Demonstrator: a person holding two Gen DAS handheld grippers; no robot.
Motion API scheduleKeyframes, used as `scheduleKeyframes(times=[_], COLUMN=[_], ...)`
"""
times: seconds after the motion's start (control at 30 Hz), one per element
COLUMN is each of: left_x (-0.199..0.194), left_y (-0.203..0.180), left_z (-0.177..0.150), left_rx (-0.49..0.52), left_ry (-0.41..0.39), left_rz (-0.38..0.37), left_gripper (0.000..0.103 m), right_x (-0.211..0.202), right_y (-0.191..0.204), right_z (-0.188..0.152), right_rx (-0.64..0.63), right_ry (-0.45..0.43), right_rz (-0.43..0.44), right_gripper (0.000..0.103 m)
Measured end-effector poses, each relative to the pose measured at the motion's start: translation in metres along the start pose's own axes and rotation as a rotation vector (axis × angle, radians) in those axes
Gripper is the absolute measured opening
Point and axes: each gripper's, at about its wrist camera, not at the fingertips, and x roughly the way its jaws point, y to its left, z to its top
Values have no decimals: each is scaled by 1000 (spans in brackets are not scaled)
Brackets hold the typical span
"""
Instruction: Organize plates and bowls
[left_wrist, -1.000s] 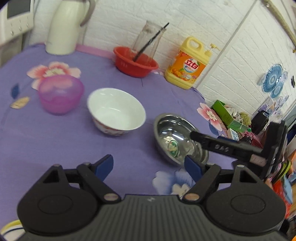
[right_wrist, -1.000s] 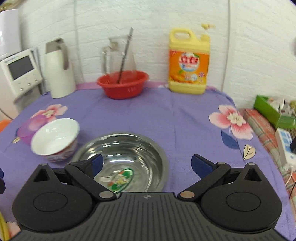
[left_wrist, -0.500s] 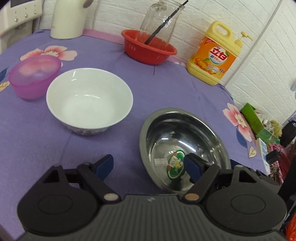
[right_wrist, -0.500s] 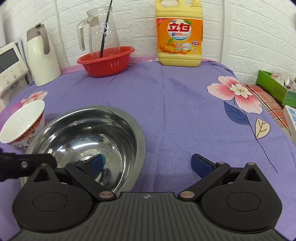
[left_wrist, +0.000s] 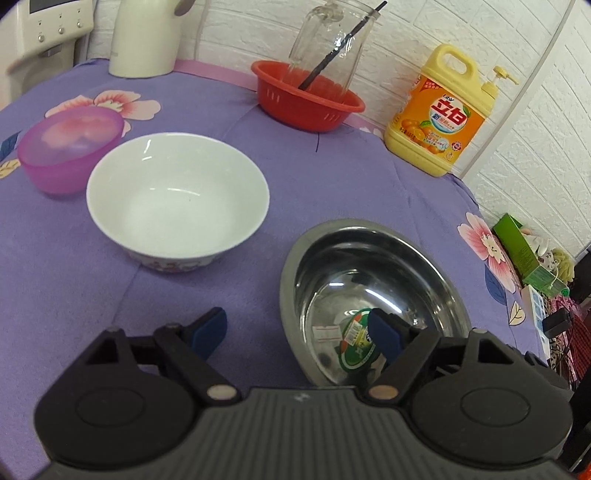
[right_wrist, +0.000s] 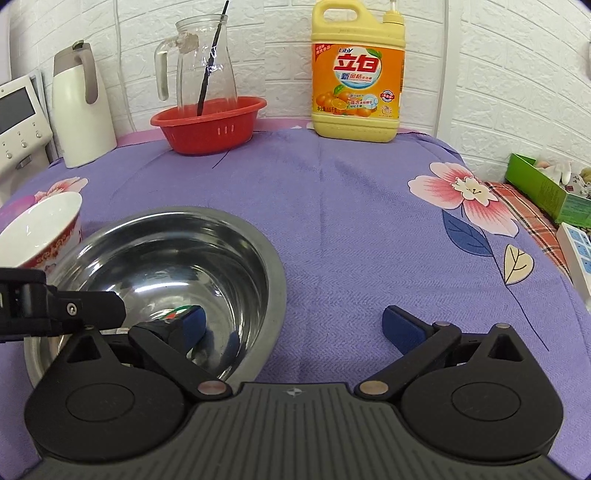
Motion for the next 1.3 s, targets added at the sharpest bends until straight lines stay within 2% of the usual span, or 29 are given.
scheduleKeyframes(times=[0.17,0.33,0.4,0.47,0.53,0.57,0.67,0.7,0.8,0.9,1.0,1.3], left_x=[1,3,4,4,5,5,5,6,9,8,2,-52], left_y=[2,3,5,6,3,1,-7,-8,-11,-15,-10,2], left_z=[2,4,5,6,6,6,4,4,8,6,7,-6], left_rx=[-23,-11,-27,-38,-31,-21,9,7,-16,31,26,84], left_ry=[-4,-5,0,3,-2,-1,4,9,39,35,36,-16], left_rz=[-17,-37,-53,-63,-55,-52,-64,-74,-104,-73,-78,-95], left_gripper=[80,76,61,52,49,42,33,31,30,30,30,28], right_x=[-3,-3,-3,-4,-6,-6,-8,-8,-10,-12,-15,-60], right_y=[-1,5,8,10,13,14,18,19,23,30,33,56], right_z=[-1,-2,-2,-1,-1,-1,-1,-1,0,0,1,-4], right_rx=[33,-2,-21,-33,-41,-49,-66,-72,-83,-86,-78,-113], right_ry=[-22,-21,-21,-21,-21,-21,-21,-19,-13,-3,6,-44], right_rz=[37,31,34,44,55,58,76,83,107,131,150,174], right_gripper=[103,103,103,103,103,103,103,99,88,88,88,88])
